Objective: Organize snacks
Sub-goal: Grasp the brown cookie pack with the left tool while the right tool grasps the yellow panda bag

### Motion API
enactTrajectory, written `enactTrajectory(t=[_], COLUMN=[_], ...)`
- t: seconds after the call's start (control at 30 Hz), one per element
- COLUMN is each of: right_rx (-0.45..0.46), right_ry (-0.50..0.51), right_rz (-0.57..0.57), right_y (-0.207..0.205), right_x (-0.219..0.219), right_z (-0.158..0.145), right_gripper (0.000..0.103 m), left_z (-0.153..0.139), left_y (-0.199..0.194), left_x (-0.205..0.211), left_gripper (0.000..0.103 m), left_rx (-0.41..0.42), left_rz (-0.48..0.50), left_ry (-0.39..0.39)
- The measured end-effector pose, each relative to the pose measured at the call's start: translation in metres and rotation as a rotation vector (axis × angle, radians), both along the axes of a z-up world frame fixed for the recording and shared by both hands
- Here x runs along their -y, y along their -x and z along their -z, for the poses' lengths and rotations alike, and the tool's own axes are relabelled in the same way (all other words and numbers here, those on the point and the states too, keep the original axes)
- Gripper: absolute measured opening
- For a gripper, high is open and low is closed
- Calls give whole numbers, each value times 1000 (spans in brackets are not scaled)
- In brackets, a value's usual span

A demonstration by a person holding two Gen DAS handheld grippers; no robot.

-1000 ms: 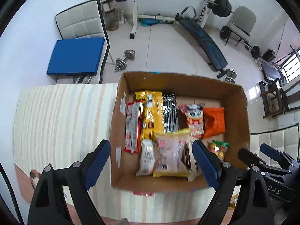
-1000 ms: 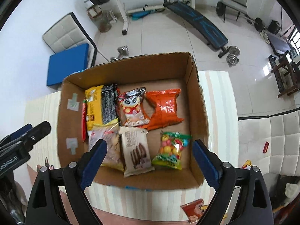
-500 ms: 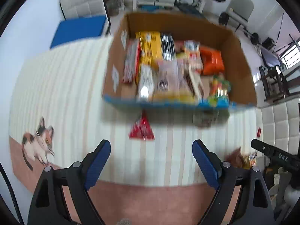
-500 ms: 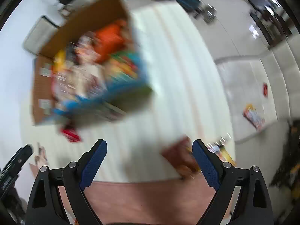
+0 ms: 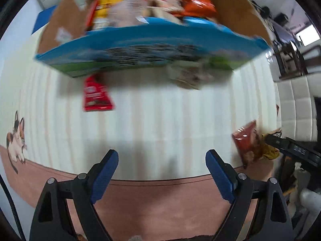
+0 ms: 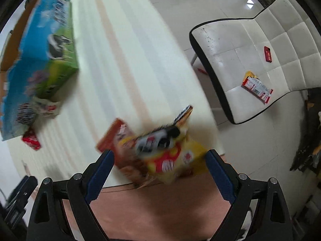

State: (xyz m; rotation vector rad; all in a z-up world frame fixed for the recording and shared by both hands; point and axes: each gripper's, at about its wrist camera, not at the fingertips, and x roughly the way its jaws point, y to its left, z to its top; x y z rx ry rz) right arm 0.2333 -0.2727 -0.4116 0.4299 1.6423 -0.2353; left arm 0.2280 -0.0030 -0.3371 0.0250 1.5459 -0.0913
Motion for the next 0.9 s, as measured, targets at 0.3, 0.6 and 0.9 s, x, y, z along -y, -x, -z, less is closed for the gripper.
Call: enactTrajectory(t=[0.3, 0.6, 0.9], right_rx=[-2, 27, 46], right_ry=[-81, -279, -267], right_rz=[-5, 119, 88], right_y=[14, 44, 48], right_x=[14, 67, 84], right_z=[1, 5, 6], right_gripper=[77, 80, 80], left_z=[25, 58, 92], left_y=[-1, -19, -27], left_x=[72, 119, 156], left_gripper=[89, 89, 89], left_rx=[-99, -269, -298], left_rz=[77, -25, -20], left_ry=[-4, 104, 2])
